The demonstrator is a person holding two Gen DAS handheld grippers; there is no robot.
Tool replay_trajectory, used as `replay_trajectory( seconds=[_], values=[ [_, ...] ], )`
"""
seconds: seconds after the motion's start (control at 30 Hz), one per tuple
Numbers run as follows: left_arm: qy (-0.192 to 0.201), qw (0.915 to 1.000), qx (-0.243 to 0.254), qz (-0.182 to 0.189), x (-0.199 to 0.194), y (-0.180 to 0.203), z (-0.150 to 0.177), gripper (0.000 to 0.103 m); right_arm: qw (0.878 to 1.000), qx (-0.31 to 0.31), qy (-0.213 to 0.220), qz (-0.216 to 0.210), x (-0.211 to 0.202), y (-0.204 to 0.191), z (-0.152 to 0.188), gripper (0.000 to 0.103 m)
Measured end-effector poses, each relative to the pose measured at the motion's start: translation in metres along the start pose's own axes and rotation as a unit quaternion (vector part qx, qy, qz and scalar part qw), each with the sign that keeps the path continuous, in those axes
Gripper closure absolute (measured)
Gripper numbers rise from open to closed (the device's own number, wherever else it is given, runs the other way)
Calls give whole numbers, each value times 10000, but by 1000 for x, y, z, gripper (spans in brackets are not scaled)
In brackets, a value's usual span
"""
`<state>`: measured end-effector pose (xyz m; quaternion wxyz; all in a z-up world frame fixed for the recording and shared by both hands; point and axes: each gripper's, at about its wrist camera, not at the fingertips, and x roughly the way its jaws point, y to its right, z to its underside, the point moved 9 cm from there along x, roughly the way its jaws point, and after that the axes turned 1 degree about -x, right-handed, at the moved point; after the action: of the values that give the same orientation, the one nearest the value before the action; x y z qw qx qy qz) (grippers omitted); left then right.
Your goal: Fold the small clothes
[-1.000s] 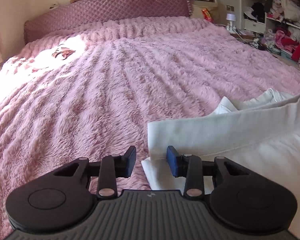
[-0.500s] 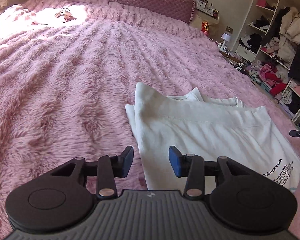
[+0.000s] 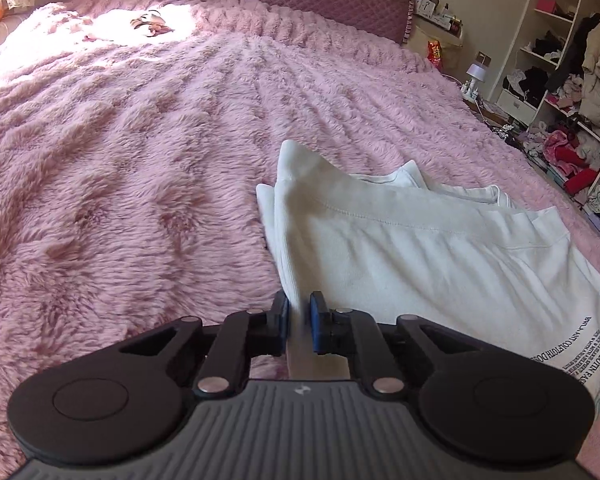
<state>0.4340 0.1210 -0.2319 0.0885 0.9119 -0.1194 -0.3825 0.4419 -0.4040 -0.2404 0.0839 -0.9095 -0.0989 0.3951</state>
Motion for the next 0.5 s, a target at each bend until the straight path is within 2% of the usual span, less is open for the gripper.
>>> replay_trajectory(
  seconds=[0.1,0.13,0.2,0.23,0.3,0.37,0.43,0.5],
  values=[
    [-87,9996,-235,-96,4,-7,3,91,9994,75,-280,178,10,10,11,99],
    [-56,9996,-254,-59,2,-6,1,91,9994,19,-210,266,9,10,10,93],
    [127,9996,-232,33,-6,-5,-7,90,9976,-178,333,588,-2,8,-6,65],
    [317,9991,-248,92,-13,-4,-13,90,9948,-425,640,671,-7,0,-17,62],
    [563,9970,-398,355,-22,-1,-21,86,9897,-976,939,465,-6,-24,-37,64],
    [689,9937,-613,631,-25,5,-26,82,9837,-1527,928,181,9,-57,-54,64],
    [627,9928,-725,723,-21,10,-23,80,9740,-2082,893,16,28,-89,-69,67],
    [510,9941,-697,662,-15,13,-15,80,9606,-2655,793,-205,52,-126,-84,68]
  ],
)
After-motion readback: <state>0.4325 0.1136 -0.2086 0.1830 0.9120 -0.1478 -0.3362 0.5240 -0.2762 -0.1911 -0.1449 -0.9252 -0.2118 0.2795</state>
